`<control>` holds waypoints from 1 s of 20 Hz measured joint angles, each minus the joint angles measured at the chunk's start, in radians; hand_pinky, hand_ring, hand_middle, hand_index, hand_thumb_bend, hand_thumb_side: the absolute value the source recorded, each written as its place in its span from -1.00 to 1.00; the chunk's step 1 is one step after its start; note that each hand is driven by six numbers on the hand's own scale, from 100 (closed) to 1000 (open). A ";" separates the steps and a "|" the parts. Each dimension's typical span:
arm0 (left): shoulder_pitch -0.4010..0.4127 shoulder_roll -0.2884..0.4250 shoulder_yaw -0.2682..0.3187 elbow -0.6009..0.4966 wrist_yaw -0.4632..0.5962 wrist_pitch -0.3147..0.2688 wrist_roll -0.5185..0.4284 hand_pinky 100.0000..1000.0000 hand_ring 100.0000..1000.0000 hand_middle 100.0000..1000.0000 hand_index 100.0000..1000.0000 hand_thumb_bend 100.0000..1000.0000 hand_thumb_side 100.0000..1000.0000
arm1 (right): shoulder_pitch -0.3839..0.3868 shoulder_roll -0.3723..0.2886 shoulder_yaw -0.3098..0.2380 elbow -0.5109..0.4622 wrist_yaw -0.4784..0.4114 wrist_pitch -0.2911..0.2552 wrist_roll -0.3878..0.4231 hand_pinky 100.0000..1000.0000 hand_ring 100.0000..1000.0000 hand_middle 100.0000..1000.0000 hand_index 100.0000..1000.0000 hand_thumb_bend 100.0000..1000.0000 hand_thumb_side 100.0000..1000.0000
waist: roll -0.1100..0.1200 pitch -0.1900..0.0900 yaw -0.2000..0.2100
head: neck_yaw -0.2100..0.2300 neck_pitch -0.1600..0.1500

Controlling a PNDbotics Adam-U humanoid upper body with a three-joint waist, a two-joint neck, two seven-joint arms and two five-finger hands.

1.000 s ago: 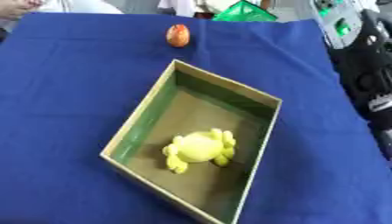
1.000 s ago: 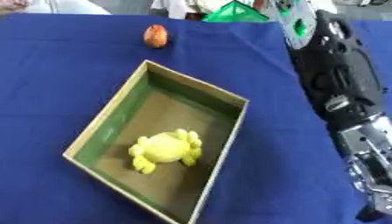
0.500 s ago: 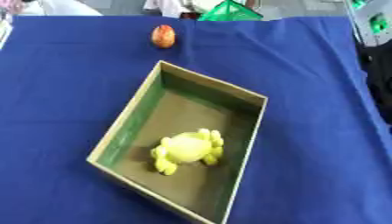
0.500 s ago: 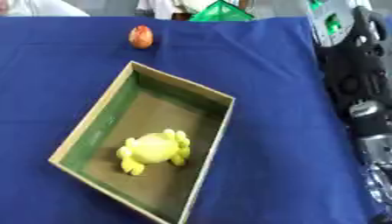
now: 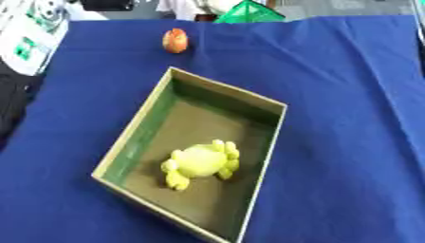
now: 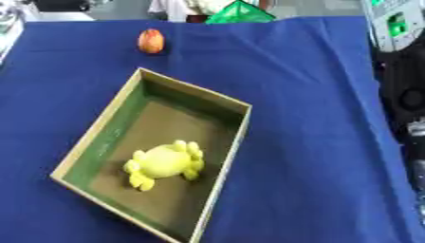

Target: Pick up objects on the table and place them in the box.

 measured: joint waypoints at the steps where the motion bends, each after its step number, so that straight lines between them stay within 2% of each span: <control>1: -0.009 -0.010 0.008 0.022 -0.018 -0.006 -0.009 0.54 0.61 0.58 0.71 0.15 0.38 | 0.000 0.002 0.000 -0.004 -0.002 0.002 0.001 0.47 0.51 0.54 0.66 -0.36 -0.03 | -0.001 0.002 -0.003 | 0.005 -0.001; 5: -0.039 -0.044 0.031 0.095 -0.094 -0.014 -0.029 0.56 0.62 0.59 0.72 0.19 0.28 | -0.001 0.008 -0.004 -0.010 -0.015 0.008 0.005 0.47 0.51 0.54 0.66 -0.38 -0.02 | -0.004 0.013 -0.016 | 0.024 -0.006; 10: -0.059 -0.067 0.066 0.158 -0.191 0.009 -0.056 0.57 0.64 0.61 0.73 0.14 0.13 | -0.001 0.008 -0.007 -0.017 -0.026 0.013 0.010 0.47 0.50 0.54 0.66 -0.39 -0.01 | -0.005 0.020 -0.019 | 0.034 -0.011; 16: -0.065 -0.091 0.111 0.192 -0.302 0.017 -0.077 0.58 0.66 0.63 0.75 0.03 -0.23 | -0.001 0.008 -0.012 -0.026 -0.035 0.017 0.014 0.46 0.50 0.54 0.66 -0.41 -0.01 | -0.007 0.026 -0.028 | 0.045 -0.020; 20: -0.068 -0.098 0.136 0.206 -0.349 0.011 -0.084 0.58 0.66 0.65 0.76 -0.12 -0.51 | -0.001 0.008 -0.013 -0.027 -0.040 0.019 0.013 0.46 0.50 0.54 0.66 -0.43 0.00 | -0.007 0.036 -0.032 | 0.052 -0.028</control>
